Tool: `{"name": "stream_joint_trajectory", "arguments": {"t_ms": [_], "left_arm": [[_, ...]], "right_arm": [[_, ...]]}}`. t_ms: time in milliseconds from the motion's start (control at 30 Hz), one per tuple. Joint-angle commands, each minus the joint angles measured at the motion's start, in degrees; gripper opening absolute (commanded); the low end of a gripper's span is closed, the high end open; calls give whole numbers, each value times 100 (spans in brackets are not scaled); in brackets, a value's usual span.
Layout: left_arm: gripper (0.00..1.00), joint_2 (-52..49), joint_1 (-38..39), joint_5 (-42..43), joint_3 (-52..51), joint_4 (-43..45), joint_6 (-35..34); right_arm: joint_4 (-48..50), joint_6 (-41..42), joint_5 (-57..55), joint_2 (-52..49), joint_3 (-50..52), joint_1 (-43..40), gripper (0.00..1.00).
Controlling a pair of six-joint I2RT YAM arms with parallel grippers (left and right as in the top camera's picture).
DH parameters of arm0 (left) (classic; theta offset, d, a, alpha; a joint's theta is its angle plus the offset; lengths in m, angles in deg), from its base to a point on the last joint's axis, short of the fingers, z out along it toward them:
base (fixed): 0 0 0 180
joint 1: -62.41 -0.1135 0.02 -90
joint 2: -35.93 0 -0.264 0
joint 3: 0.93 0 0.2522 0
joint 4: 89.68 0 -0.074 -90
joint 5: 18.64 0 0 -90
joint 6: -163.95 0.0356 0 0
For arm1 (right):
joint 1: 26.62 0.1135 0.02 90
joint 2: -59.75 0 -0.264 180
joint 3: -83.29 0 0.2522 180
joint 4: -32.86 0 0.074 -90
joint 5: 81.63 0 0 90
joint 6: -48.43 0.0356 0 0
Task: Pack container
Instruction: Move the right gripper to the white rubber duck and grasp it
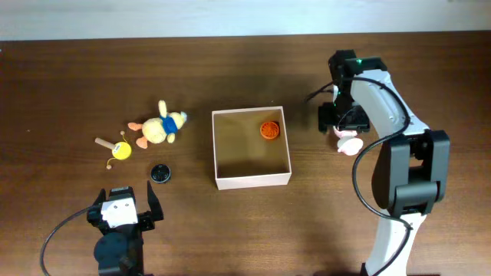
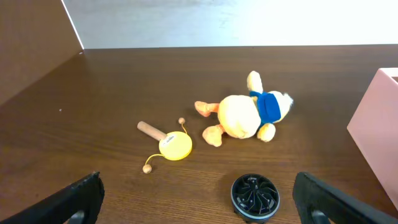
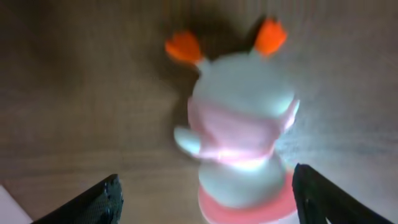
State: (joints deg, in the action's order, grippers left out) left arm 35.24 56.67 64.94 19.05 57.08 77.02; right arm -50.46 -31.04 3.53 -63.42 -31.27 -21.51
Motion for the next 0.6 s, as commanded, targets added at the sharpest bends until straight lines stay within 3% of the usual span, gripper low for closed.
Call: {"name": "stream_joint_trajectory", "arguments": {"t_ms": [0, 167, 567], "left_arm": [[99, 35, -9, -46, -24, 0, 92], [99, 35, -9, -46, -24, 0, 92], [99, 35, -9, -46, -24, 0, 92]], "right_arm": [[341, -131, 52, 7, 42, -11, 77], [767, -164, 13, 7, 219, 9, 75], [734, -170, -341, 7, 466, -98, 74]]}}
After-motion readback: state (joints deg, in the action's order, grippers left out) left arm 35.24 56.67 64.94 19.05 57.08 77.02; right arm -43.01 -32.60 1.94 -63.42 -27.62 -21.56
